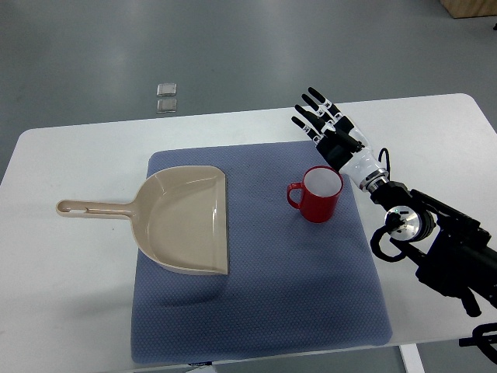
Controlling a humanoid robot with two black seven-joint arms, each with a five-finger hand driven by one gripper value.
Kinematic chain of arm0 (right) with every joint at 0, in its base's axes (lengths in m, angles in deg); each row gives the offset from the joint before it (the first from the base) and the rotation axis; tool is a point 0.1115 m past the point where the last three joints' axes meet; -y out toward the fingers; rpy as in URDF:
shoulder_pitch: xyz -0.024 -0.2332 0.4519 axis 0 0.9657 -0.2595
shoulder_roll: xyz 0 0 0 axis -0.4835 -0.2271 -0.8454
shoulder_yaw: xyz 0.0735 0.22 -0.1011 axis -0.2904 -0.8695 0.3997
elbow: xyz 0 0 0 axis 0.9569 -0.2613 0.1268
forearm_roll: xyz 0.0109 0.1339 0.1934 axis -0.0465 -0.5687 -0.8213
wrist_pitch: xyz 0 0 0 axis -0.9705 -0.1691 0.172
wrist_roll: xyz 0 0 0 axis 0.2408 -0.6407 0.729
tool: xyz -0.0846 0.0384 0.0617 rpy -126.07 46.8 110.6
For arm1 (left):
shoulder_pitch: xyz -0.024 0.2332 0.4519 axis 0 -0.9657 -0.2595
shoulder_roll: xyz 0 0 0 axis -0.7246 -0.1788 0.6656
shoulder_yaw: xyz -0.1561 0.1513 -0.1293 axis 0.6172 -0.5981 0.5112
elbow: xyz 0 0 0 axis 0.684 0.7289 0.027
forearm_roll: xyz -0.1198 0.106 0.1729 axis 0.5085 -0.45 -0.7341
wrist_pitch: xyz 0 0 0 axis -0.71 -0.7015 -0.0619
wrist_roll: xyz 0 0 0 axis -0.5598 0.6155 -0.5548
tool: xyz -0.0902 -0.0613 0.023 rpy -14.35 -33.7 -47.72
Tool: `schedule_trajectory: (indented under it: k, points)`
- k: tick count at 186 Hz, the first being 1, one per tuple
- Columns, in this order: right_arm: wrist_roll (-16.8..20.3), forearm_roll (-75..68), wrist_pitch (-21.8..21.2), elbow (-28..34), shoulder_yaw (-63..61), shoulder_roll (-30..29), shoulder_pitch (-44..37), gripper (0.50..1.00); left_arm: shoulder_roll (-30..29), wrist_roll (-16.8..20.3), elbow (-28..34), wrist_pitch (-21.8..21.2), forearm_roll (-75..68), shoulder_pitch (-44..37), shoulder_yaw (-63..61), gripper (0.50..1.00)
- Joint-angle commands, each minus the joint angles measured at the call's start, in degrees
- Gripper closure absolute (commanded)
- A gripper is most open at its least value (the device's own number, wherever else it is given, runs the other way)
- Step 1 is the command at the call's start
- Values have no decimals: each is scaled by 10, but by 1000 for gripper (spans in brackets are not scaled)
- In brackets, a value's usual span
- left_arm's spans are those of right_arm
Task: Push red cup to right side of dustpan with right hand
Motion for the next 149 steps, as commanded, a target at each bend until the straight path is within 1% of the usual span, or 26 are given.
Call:
schedule_trajectory:
  k: [1,35,57,76,85,101,114,135,149]
  points:
    - [0,0,0,0,0,0,0,566,0,0,0,0,0,0,0,500]
    - [0,0,-3,0,1,5,-2,566,0,2,1,0,1,0,1,500]
    - [0,2,-32,0,5,19,-3,566,0,2,2,0,0,0,2,500]
    - [1,4,-66,1,5,52,-2,566,0,2,1,0,0,0,2,500]
    - [0,19,-96,3,5,78,3,566,0,2,1,0,0,0,1,500]
    - [-1,56,-98,8,5,127,8,566,0,2,0,0,0,0,1,500]
    - [-2,82,-98,15,5,154,18,566,0,2,0,0,0,0,1,500]
    - [-22,147,-98,20,5,195,40,566,0,2,0,0,0,0,0,500]
    - [-52,201,-98,20,4,208,56,566,0,1,-1,0,0,0,0,500]
